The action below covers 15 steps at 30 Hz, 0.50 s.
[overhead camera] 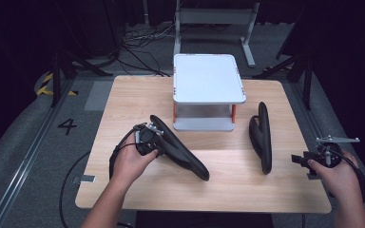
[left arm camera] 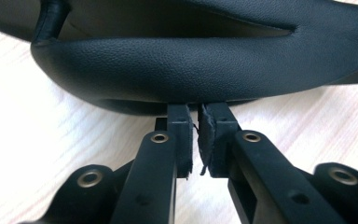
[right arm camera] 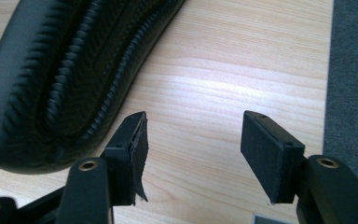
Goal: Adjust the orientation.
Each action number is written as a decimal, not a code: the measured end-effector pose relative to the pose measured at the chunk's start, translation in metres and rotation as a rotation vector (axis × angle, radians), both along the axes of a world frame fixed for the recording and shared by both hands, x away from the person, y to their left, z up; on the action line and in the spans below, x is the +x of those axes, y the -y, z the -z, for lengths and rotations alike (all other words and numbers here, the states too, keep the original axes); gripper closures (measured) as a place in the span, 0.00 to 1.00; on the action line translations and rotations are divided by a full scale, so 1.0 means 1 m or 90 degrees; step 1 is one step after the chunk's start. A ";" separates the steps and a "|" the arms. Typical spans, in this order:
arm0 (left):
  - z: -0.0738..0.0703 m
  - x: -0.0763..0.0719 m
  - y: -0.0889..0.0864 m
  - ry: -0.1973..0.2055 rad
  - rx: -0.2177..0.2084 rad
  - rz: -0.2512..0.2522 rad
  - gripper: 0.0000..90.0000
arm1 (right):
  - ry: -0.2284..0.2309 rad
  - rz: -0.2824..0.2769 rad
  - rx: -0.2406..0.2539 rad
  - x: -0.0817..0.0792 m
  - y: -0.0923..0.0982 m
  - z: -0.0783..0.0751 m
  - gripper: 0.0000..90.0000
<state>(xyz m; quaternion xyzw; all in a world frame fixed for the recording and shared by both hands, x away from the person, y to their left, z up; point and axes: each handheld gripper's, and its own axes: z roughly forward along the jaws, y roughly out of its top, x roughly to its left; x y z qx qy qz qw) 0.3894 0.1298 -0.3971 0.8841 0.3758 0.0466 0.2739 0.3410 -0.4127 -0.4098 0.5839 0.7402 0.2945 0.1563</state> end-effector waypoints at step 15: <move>0.015 0.026 0.028 0.029 0.003 0.012 0.92 | -0.007 0.034 0.010 -0.017 0.015 0.004 0.47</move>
